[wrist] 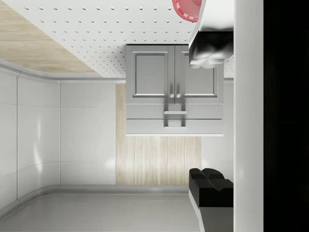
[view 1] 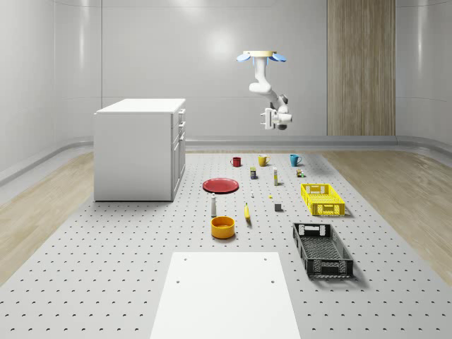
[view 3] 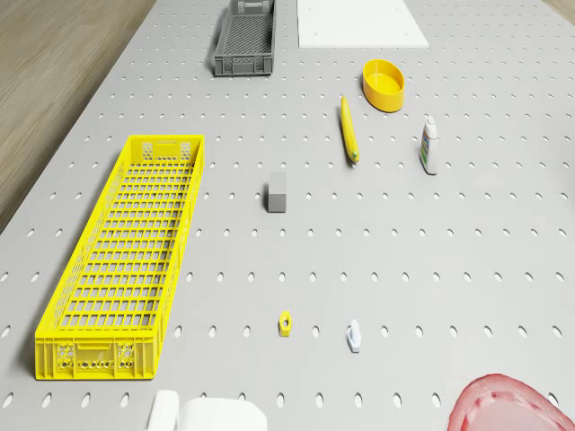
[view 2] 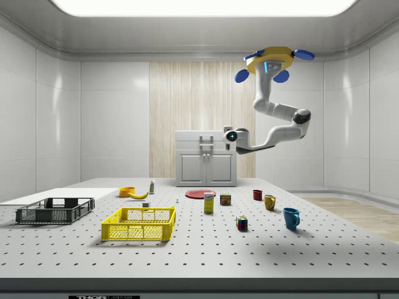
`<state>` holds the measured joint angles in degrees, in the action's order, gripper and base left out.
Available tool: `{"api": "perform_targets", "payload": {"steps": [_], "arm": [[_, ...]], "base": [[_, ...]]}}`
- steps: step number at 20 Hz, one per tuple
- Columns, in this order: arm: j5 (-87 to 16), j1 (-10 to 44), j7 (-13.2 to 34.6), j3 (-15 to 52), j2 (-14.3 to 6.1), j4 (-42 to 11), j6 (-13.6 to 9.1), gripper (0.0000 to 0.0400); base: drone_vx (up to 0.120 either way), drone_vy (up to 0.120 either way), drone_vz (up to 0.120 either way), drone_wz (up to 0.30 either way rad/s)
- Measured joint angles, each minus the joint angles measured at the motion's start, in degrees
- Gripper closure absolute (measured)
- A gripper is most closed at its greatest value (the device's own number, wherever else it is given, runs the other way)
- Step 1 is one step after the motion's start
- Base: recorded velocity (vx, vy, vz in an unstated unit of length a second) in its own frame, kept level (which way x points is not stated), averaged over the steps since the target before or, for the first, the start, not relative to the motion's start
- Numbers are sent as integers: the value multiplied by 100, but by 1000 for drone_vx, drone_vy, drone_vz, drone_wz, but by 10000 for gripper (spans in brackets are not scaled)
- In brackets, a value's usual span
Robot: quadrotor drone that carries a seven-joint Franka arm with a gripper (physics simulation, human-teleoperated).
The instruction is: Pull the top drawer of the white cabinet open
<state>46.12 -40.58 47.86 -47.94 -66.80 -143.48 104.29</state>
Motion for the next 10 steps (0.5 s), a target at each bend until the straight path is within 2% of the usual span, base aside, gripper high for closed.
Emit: {"api": "perform_targets", "payload": {"steps": [3,4,10], "arm": [[128,-44,-35,146,7,-119,187,95],[176,-61,-49,198,11,-159,253,95],[393,-144,-119,419,47,-312,532,95]], "base": [[0,0,0,0],[0,0,80,0],[0,0,120,0]]}}
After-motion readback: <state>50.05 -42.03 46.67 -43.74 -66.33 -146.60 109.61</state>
